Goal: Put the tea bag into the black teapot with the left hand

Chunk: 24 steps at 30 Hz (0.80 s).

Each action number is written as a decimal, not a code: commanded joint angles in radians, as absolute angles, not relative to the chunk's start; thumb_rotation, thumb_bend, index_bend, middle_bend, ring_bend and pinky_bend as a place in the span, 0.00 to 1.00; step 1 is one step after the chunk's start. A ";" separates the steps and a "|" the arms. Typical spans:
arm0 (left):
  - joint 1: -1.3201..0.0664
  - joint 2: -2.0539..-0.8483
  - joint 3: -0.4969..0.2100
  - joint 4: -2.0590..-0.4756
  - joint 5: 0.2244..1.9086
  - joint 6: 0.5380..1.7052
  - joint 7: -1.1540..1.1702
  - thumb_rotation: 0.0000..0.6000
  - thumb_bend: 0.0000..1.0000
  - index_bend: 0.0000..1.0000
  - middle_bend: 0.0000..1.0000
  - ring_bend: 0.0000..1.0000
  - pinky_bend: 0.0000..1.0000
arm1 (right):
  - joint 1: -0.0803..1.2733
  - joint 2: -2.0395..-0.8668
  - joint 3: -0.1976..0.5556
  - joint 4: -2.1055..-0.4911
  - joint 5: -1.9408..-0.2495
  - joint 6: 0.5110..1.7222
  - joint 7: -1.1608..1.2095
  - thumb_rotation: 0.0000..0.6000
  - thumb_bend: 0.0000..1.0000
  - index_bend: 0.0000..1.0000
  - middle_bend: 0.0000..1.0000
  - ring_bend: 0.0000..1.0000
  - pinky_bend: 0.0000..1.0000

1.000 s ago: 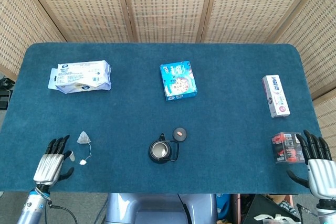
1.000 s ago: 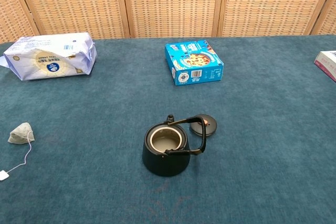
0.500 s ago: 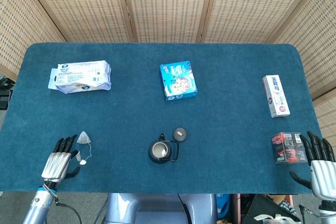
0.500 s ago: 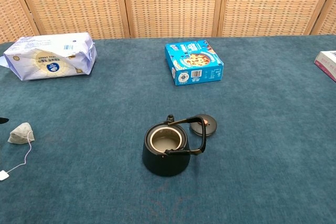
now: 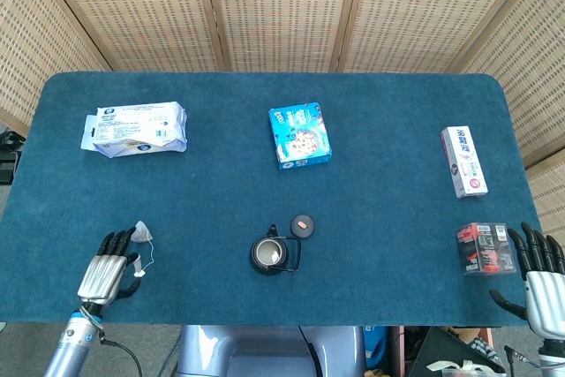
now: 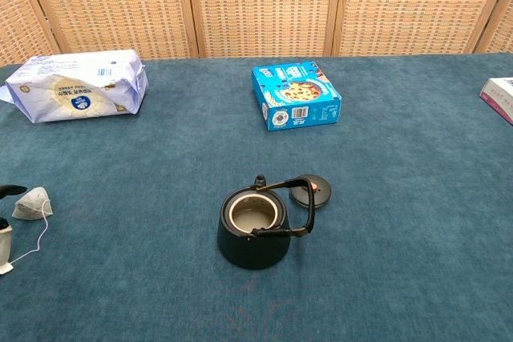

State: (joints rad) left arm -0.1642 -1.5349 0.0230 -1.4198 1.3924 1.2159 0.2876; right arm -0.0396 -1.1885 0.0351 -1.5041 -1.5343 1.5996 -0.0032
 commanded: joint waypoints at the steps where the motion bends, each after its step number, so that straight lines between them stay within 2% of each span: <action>1: -0.166 -1.537 0.023 -1.417 1.388 1.213 0.289 1.00 0.36 0.55 0.01 0.00 0.00 | -0.040 -1.189 0.035 -1.504 -1.534 1.599 -0.004 1.00 0.00 0.00 0.00 0.00 0.00; 24: -0.175 -1.543 0.021 -1.408 1.357 1.204 0.287 1.00 0.45 0.56 0.01 0.00 0.00 | -0.049 -1.187 0.038 -1.507 -1.525 1.595 0.000 1.00 0.00 0.00 0.00 0.00 0.00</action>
